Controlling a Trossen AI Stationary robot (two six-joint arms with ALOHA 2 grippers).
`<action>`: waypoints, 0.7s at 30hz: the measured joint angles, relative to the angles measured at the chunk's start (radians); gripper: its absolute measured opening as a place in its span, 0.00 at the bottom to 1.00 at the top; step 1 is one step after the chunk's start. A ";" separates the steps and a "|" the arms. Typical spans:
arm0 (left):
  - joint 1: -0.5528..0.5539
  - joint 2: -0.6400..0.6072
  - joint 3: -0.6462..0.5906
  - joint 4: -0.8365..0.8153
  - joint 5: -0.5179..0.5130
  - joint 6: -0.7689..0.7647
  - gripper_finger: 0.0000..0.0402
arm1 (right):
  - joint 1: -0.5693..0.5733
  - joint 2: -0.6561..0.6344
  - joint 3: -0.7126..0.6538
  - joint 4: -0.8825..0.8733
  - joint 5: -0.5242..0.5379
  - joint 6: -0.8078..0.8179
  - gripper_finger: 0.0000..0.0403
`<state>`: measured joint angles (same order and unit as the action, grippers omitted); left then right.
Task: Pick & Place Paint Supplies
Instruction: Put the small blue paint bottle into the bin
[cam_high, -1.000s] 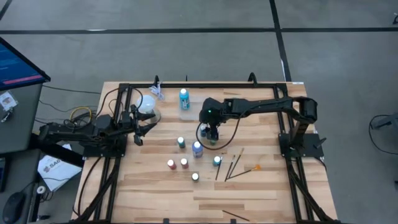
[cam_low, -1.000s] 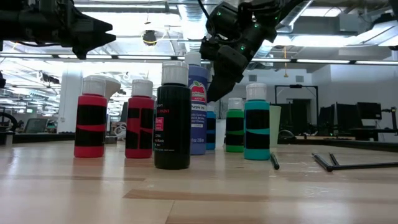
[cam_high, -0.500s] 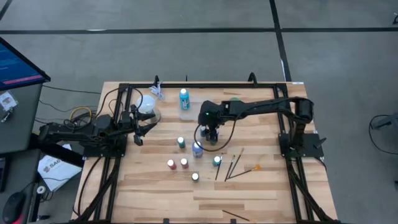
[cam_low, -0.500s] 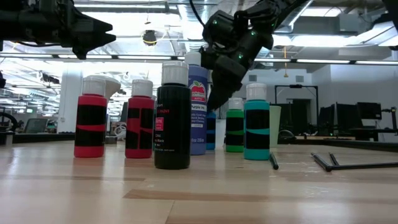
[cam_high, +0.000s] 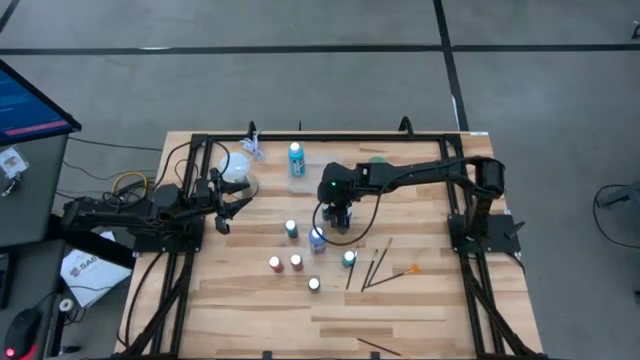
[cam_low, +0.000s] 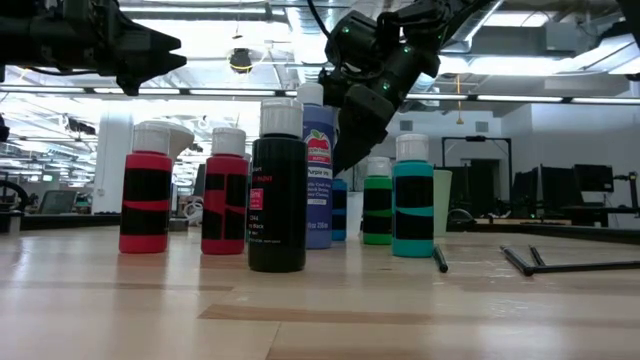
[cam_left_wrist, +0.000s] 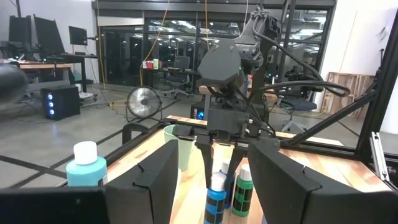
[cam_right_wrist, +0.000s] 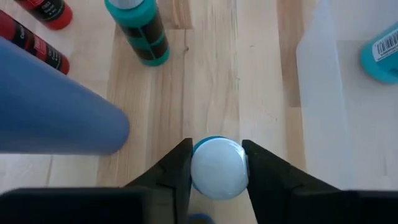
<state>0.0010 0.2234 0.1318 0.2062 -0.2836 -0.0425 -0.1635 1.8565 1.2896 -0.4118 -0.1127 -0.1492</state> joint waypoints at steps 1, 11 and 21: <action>0.000 0.000 0.000 0.000 0.000 0.000 0.44 | 0.000 0.000 0.000 0.000 0.000 0.000 0.27; 0.000 0.000 0.000 0.000 0.000 0.000 0.44 | -0.003 0.001 0.118 -0.154 0.005 -0.021 0.27; 0.000 0.000 0.000 0.000 0.000 0.000 0.44 | -0.055 0.000 0.342 -0.254 0.020 -0.097 0.27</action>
<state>0.0010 0.2237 0.1319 0.2066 -0.2840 -0.0425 -0.2182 1.8568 1.6313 -0.6662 -0.0924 -0.2467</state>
